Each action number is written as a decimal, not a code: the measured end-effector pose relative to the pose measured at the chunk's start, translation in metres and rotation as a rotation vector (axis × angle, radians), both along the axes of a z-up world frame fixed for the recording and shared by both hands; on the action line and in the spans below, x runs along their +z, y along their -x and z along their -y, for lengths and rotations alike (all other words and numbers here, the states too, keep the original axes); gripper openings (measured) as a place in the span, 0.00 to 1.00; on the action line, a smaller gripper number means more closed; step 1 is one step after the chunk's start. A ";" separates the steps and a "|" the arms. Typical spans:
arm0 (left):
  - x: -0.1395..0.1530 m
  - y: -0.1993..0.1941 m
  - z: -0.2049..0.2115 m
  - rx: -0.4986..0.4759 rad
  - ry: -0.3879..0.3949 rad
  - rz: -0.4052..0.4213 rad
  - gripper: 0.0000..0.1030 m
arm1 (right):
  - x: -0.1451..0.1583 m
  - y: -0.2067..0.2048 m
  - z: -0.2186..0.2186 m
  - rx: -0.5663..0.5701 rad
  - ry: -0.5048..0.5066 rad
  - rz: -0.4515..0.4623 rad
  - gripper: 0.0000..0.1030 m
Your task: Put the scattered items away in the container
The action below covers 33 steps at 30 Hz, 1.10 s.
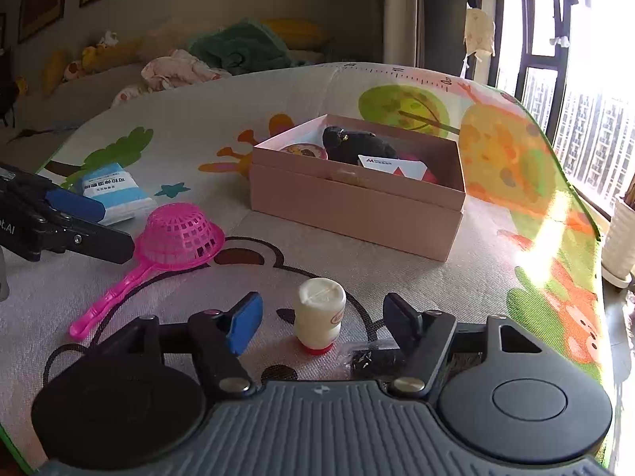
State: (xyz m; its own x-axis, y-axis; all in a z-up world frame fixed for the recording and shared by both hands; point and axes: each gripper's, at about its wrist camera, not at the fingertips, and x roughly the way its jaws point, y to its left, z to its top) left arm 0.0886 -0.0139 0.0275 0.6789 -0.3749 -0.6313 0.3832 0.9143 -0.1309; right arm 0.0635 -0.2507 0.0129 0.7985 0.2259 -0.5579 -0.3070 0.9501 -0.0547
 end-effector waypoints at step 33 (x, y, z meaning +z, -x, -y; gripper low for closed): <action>0.040 0.021 0.066 -0.059 -0.138 0.168 0.84 | 0.062 0.058 0.035 -0.045 -0.004 0.091 0.24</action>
State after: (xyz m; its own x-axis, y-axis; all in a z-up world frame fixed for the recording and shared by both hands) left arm 0.0673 -0.0803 0.0672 0.7582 -0.3350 -0.5594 0.4422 0.8947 0.0635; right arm 0.0055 -0.2855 0.0748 0.8553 0.1911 -0.4817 -0.2583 0.9630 -0.0767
